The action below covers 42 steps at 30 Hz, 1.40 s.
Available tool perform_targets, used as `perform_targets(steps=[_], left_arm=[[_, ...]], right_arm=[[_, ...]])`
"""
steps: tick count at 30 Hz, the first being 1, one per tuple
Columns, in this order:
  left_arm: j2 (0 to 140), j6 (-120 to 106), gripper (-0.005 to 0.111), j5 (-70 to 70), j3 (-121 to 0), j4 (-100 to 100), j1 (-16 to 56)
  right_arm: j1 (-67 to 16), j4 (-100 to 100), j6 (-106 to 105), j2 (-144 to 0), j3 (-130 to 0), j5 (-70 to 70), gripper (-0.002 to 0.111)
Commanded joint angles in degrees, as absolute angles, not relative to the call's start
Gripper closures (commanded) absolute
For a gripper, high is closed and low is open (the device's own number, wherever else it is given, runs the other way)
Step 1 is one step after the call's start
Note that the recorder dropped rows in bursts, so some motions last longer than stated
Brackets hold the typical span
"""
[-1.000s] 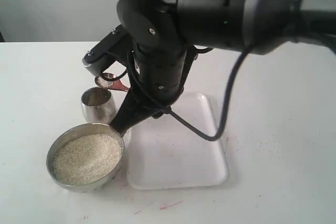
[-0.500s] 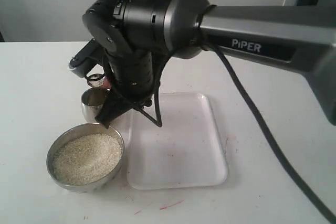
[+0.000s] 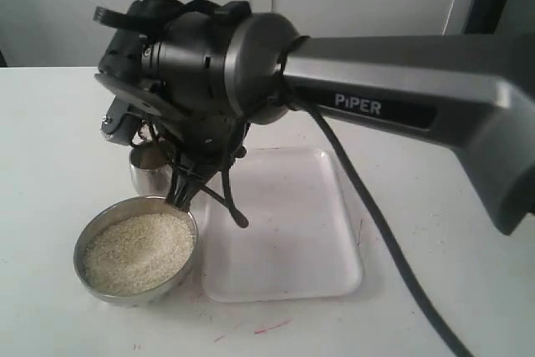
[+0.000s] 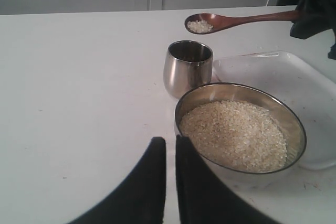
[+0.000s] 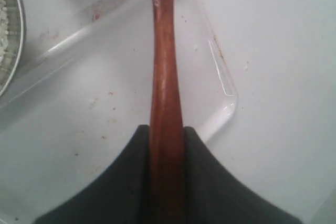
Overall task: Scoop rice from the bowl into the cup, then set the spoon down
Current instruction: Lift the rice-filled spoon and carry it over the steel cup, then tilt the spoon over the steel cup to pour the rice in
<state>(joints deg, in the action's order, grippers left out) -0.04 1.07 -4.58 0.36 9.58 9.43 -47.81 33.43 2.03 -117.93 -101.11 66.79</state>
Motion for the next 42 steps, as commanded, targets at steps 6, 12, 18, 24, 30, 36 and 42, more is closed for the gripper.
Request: perform_targets(steps=[6, 12, 18, 24, 30, 36, 42], left_arm=[[0.00, 1.06, 0.092, -4.38, 0.00, 10.13, 9.81], [0.00, 1.06, 0.092, -4.38, 0.00, 10.13, 9.81], [0.00, 1.06, 0.092, -4.38, 0.00, 10.13, 9.81], [0.00, 1.06, 0.092, -4.38, 0.00, 10.13, 9.81], [0.00, 1.06, 0.092, -4.38, 0.00, 10.13, 9.81], [0.00, 1.06, 0.092, -4.38, 0.00, 10.13, 9.81], [0.00, 1.06, 0.092, -4.38, 0.00, 10.13, 9.81]], right_arm=[[-50.84, 44.36, 4.27, -120.15, -101.56, 69.51, 0.108], [-51.59, 47.21, 4.27, -120.15, -101.56, 69.96, 0.108], [-51.59, 49.81, 4.27, -120.15, -101.56, 69.96, 0.108], [-51.59, 50.11, 4.17, -120.19, -101.56, 69.96, 0.108], [-51.59, 51.83, 2.60, -120.54, -101.56, 69.96, 0.108], [-51.59, 54.16, 1.23, -121.47, -99.58, 69.96, 0.108], [-51.59, 57.03, 1.59, -121.47, -98.45, 69.96, 0.108]])
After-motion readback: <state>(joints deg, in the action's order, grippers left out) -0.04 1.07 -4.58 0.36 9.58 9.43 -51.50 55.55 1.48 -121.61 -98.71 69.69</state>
